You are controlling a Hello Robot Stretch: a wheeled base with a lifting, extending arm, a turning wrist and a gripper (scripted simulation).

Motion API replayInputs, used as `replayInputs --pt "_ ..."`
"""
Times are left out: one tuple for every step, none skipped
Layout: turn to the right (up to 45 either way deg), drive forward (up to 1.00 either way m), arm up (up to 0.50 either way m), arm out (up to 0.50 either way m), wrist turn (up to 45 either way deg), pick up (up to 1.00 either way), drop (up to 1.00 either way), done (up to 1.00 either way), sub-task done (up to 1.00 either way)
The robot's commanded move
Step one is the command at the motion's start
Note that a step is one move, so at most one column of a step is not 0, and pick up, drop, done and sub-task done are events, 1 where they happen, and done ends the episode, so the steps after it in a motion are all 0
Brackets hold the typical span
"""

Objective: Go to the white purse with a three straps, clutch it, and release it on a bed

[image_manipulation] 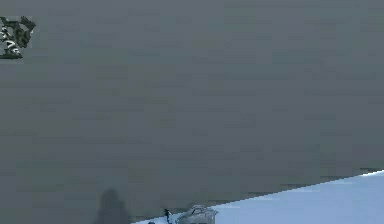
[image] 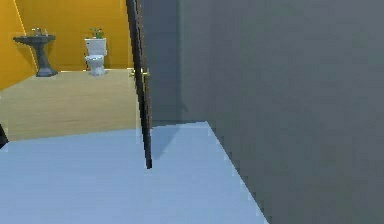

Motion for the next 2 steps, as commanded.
replayInputs --pt "0.0 0.0 0.0 0.0 39.0 0.0 0.0 0.0 0.0" --pt "0.0 0.0 -0.3 0.0 0.0 0.0 0.0 0.0 0.0"
